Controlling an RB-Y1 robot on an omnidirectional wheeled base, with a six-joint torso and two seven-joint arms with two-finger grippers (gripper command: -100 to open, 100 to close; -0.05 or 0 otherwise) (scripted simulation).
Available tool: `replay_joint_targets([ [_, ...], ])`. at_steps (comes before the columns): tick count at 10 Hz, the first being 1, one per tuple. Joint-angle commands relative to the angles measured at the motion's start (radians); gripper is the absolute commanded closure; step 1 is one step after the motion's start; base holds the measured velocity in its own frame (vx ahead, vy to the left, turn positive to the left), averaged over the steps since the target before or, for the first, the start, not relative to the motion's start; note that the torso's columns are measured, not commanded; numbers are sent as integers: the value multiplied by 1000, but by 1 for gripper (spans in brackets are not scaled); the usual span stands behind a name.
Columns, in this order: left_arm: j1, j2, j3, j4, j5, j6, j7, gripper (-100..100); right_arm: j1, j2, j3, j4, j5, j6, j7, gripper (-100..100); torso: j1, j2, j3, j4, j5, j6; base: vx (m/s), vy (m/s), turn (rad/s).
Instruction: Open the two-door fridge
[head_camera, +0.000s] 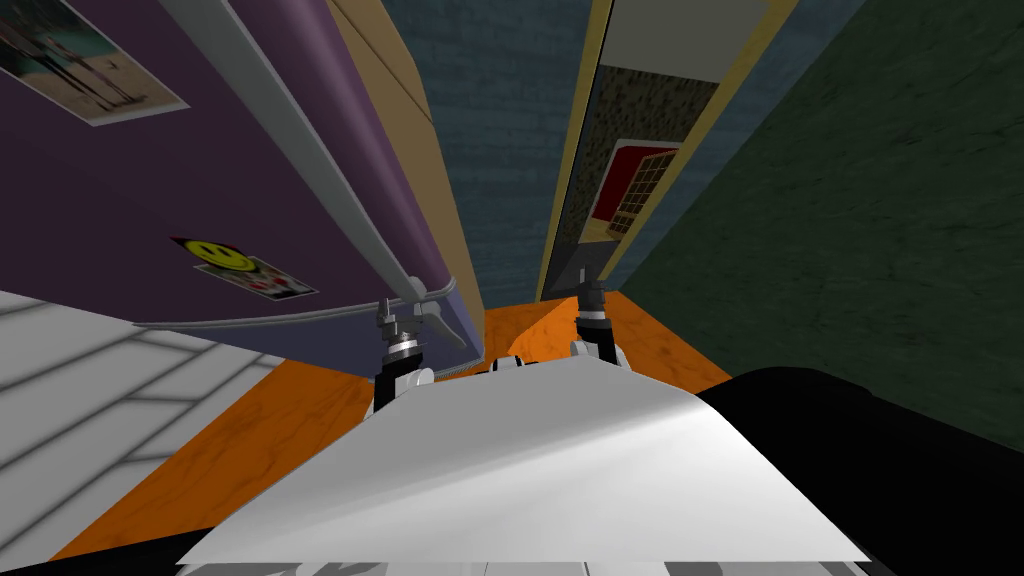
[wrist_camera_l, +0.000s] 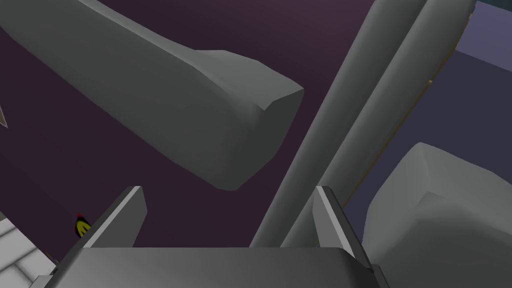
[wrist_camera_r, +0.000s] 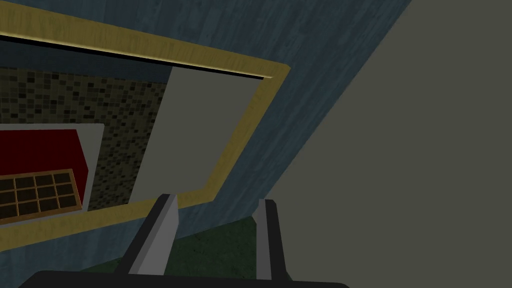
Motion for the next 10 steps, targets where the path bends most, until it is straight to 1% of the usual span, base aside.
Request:
replay_joint_targets([
  [1, 8, 9, 1, -37, 18, 59, 2, -100, 0, 0, 0, 0, 0, 0, 0, 0, -1, 0, 0, 0, 0, 0, 25, 1, 37],
  [2, 13, 16, 1, -61, 29, 97, 4, -100, 0, 0, 0, 0, 0, 0, 0, 0, -1, 0, 0, 0, 0, 1, 20, 2, 48],
  [3, 19, 23, 1, -85, 42, 124, 6, -100, 0, 0, 0, 0, 0, 0, 0, 0, -1, 1, 0, 0, 0, 0, 24, 1, 85],
  [4, 19, 23, 1, -85, 42, 135, 6, -100, 0, 0, 0, 0, 0, 0, 0, 0, -2, 2, 1, 0, 0, 0, 19, -1, 41],
  [5, 25, 31, 1, -109, 54, 173, 8, -100, 0, 0, 0, 0, 0, 0, 0, 0, -1, 2, 1, 0, 0, 0, 23, -2, 60],
  [6, 31, 39, 2, -133, 67, 199, 10, -100, 0, 0, 0, 0, 0, 0, 0, 0, -1, 1, 1, 0, 0, 0, 34, -2, 104],
  [7, 31, 39, 2, -133, 67, 212, 10, -100, 0, 0, 0, 0, 0, 0, 0, 0, -2, 1, 1, 0, 0, 0, 26, -2, 36],
  [9, 43, 52, 2, -179, 93, 276, 15, -100, 0, 0, 0, 0, 0, 0, 0, 0, -2, 2, 1, 0, 0, 0, 26, 0, 74],
  [10, 43, 52, 2, -179, 93, 290, 15, -100, 0, 0, 0, 0, 0, 0, 0, 0, -2, 2, 1, 1, 0, 0, 26, 0, 37],
])
